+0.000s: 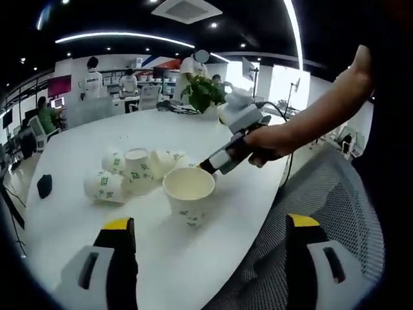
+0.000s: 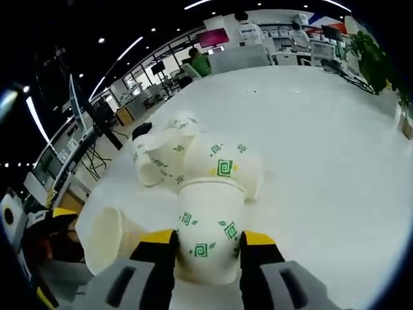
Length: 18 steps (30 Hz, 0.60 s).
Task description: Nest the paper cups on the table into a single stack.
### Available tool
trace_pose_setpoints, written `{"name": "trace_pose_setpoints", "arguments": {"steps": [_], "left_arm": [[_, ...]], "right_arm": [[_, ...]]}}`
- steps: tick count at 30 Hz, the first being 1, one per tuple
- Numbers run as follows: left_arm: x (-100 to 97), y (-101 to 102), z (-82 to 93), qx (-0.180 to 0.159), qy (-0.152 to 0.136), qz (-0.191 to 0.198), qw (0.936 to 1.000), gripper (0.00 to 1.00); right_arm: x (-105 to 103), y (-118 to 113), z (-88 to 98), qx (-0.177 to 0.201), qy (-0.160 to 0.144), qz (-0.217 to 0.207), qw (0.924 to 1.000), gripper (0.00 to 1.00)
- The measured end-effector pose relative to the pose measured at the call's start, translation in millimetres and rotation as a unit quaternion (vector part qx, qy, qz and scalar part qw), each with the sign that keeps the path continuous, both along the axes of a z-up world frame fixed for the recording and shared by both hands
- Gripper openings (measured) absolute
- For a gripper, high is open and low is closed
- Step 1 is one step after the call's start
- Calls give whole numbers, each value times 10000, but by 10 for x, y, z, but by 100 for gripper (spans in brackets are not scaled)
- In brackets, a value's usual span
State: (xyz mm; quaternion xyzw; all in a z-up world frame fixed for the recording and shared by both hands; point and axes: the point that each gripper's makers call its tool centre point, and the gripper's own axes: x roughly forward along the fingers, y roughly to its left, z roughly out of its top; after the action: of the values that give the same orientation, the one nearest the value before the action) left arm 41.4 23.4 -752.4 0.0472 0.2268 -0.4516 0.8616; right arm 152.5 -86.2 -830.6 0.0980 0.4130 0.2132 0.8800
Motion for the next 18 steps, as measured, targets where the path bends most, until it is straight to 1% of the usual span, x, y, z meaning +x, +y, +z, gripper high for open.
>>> {"name": "trace_pose_setpoints", "arguments": {"steps": [5,10,16,18], "left_arm": [[2,0,9,-45,20,9,10000,94],[-11,-15,15,-92,78,-20,9999,93],[-25,-34,57,-144,72,-52,9999,86],[-25,-37,75,-165,58,-45,9998,85]], "right_arm": [[-43,-76,0,-10,-1,-11,10000,37],[-101,-132,41,-23,-47,27,10000,37],[-143,-220,90,18,-86,54,9999,37],[-167,-236,109,46,-90,68,9999,37]]}}
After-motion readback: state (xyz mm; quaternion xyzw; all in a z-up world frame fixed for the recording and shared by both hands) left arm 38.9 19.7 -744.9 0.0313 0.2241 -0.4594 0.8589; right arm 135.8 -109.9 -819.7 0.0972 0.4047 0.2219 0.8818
